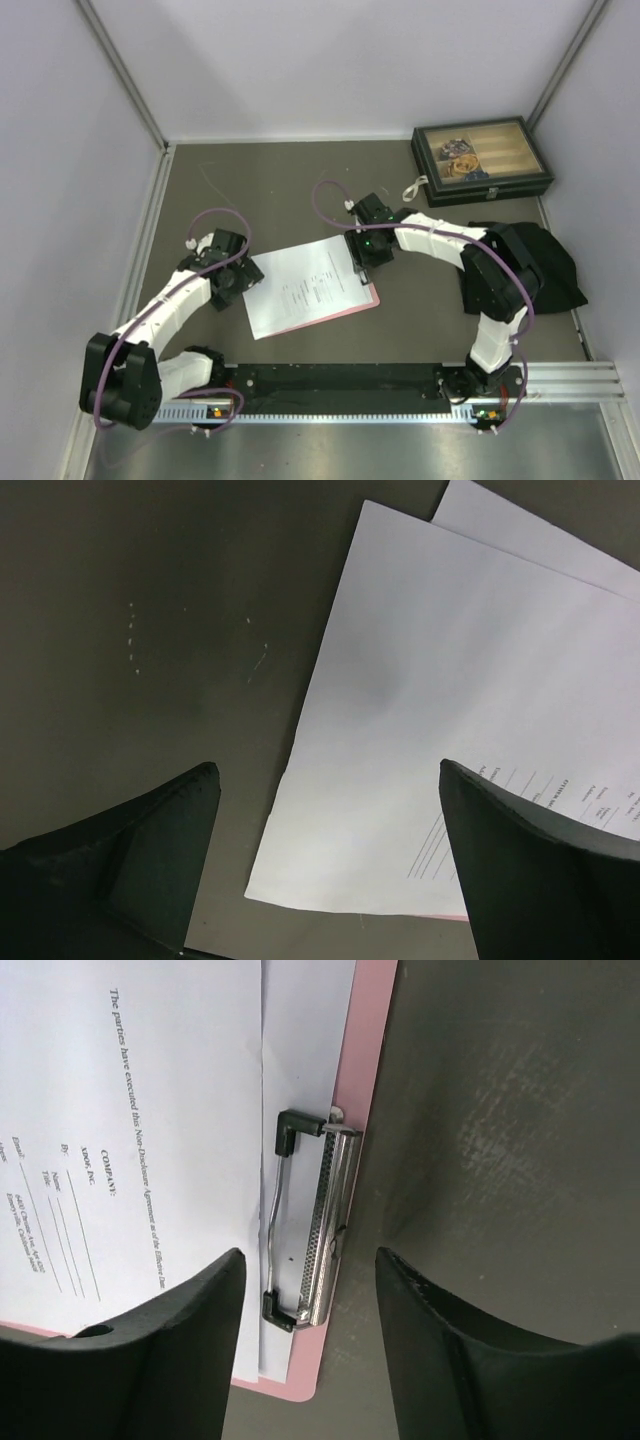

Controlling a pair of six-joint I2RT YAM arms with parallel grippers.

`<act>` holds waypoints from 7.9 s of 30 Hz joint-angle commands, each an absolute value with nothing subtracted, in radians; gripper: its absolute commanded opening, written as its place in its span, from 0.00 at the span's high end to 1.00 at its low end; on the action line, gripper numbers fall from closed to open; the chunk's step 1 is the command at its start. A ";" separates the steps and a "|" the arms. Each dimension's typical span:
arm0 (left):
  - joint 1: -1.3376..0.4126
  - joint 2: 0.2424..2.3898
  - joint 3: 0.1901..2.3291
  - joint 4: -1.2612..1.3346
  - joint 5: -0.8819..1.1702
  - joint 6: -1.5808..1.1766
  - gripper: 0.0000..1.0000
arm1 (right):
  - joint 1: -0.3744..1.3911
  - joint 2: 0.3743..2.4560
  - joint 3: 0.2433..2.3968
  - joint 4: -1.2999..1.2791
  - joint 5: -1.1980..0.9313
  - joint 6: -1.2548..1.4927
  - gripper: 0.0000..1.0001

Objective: Put the files into the folder

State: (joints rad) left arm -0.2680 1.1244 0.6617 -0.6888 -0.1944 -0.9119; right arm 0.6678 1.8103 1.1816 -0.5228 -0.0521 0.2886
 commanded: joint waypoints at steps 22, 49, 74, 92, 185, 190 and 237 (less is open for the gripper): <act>-0.262 1.227 0.612 -0.520 -0.100 -0.891 0.18 | 0.727 1.939 1.325 -0.584 0.121 0.282 0.54; -0.262 1.246 0.609 -0.471 -0.017 -0.877 0.21 | 0.788 1.856 1.350 -0.692 0.184 0.353 0.45; -0.262 1.229 0.604 -0.474 -0.008 -0.865 0.21 | 0.741 1.897 1.253 -0.621 0.150 0.353 0.52; -0.262 1.269 0.635 -0.485 0.040 -0.819 0.21 | 0.739 2.013 1.218 -0.569 0.101 0.313 1.00; -0.483 1.548 0.816 -0.341 0.067 -0.767 0.27 | 0.638 1.931 1.289 -0.387 -0.253 0.331 0.79; -0.483 1.555 0.813 -0.345 0.066 -0.758 0.27 | 0.609 1.936 1.237 -0.344 -0.264 0.409 0.88; -0.483 1.752 0.890 -0.423 0.046 -0.664 0.27 | 0.436 1.985 0.724 1.083 -0.996 1.121 1.00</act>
